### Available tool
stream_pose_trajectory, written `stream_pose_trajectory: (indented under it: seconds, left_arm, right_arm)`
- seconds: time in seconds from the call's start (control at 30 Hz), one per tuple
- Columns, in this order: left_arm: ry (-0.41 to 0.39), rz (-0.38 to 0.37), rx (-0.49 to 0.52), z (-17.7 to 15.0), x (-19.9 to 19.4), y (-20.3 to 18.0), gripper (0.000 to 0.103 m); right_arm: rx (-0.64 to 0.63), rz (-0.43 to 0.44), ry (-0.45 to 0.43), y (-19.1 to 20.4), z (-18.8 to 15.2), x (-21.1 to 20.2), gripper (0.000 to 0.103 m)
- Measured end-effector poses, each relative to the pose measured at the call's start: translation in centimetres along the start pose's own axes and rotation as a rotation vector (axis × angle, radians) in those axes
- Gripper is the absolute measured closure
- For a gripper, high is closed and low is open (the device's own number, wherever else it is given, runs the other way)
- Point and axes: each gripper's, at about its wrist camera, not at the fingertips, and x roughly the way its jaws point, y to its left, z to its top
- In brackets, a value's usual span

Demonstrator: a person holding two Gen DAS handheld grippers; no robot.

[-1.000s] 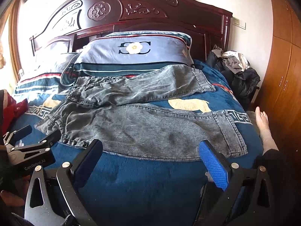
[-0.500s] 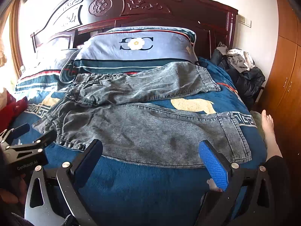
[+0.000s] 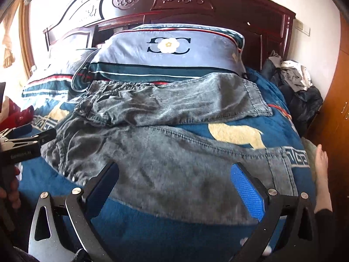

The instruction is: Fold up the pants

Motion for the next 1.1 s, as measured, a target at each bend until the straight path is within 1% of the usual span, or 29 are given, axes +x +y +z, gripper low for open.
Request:
stream_pose_trajectory:
  seconds: [0.13, 0.43, 0.63, 0.73, 0.87, 0.97, 1.03, 1.1]
  left_arm:
    - [0.042, 0.005, -0.019, 2.4, 2.4, 1.8, 0.000]
    - [0.043, 0.043, -0.054, 8.1, 7.3, 4.3, 0.000]
    - [0.096, 0.039, -0.096, 10.5, 11.4, 5.6, 0.000]
    - [0.117, 0.045, -0.095, 11.9, 13.7, 6.0, 0.000]
    - [0.136, 0.027, -0.081, 13.8, 16.4, 6.1, 0.000]
    - [0.144, 0.015, -0.050, 15.0, 18.5, 6.0, 0.001]
    - [0.159, 0.024, -0.040, 15.7, 19.9, 6.1, 0.006]
    - [0.179, 0.015, -0.044, 16.0, 21.1, 6.2, 0.012]
  right_arm:
    - [0.025, 0.028, 0.014, -0.7, 1.5, 1.6, 0.000]
    - [0.050, 0.056, 0.053, -2.3, 4.4, 5.7, 0.000]
    - [0.130, 0.100, 0.115, -5.1, 7.4, 9.6, 0.000]
    - [0.187, 0.130, 0.148, -6.8, 9.0, 11.7, 0.000]
    - [0.132, 0.115, 0.140, -7.4, 11.4, 13.7, 0.000]
    - [0.066, 0.135, 0.141, -7.1, 13.0, 15.6, 0.000]
    - [0.035, 0.147, 0.156, -6.8, 13.8, 17.0, 0.001]
    - [0.004, 0.149, 0.166, -6.4, 14.2, 18.2, 0.001]
